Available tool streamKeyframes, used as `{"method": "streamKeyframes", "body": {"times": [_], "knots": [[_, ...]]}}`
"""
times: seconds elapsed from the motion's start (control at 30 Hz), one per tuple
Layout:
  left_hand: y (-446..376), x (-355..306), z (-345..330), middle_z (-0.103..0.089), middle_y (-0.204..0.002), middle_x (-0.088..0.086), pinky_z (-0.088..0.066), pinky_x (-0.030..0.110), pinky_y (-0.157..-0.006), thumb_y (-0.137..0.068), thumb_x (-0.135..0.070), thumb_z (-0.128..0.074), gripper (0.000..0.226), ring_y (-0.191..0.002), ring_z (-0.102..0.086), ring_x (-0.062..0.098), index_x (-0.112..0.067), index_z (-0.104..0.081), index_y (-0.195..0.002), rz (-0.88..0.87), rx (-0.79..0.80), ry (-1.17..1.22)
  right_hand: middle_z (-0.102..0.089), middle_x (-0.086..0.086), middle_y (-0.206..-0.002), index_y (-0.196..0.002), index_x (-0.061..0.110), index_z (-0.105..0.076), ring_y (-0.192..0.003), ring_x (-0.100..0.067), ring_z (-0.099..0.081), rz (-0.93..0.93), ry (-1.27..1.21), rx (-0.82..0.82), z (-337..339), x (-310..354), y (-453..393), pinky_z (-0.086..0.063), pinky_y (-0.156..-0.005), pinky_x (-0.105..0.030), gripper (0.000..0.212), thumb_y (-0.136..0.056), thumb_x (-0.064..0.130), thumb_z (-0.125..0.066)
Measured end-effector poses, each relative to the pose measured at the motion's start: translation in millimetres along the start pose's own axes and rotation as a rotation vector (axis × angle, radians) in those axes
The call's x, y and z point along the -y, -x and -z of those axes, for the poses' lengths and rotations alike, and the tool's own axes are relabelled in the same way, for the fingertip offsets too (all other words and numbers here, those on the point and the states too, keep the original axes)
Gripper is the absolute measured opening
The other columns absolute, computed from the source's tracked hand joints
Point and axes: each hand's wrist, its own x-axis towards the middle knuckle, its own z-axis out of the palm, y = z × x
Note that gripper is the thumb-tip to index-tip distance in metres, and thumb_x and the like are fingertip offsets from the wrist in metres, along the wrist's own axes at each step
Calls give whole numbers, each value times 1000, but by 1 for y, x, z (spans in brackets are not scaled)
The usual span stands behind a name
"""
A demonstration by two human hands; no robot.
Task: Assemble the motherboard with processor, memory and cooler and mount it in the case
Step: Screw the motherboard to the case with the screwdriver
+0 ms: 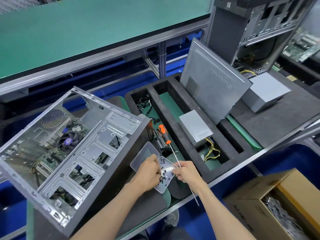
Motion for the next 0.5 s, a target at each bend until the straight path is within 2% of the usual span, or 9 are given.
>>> {"method": "streamKeyframes", "body": {"times": [0.07,0.23,0.33,0.4,0.5], "knots": [[1,2,1,-47,-100,-8,-53,30,-79,-88,-2,-61,17,-88,-57,12,-13,-69,-78,41,-24,47,-46,-1,-55,-84,0,-66,-41,-7,-32,-2,-3,4,1,0,0,-24,-39,-16,13,-86,-10,-59],[4,8,-8,-41,-102,-8,-49,28,-79,-95,-13,-59,12,-85,-56,13,-19,-68,-101,-2,-133,40,-49,0,-55,-85,0,-66,-40,-7,-33,3,-7,9,1,-2,-1,-24,-38,-16,12,-87,-9,-58],[-2,5,-12,-38,-100,-4,-49,34,-74,-96,-16,-56,19,-86,-49,17,-24,-70,-105,-96,-80,-26,-46,-7,-63,-89,-3,-67,-43,-9,-31,7,12,2,2,-4,-2,-22,-40,-18,8,-86,-5,-59],[-5,4,-13,-38,-98,-5,-49,37,-73,-94,-14,-56,21,-89,-46,18,-23,-72,-104,-97,-33,-54,-45,-9,-65,-91,-6,-67,-43,-9,-31,6,6,0,2,-6,-4,-22,-40,-18,9,-86,-6,-60],[-7,8,-14,-45,-100,-6,-49,34,-78,-91,-7,-60,21,-90,-54,17,-19,-75,-97,-111,-45,-46,-47,-9,-64,-92,-6,-67,-43,-8,-32,-2,4,0,2,-7,-6,-23,-39,-17,9,-86,-6,-60]]}}
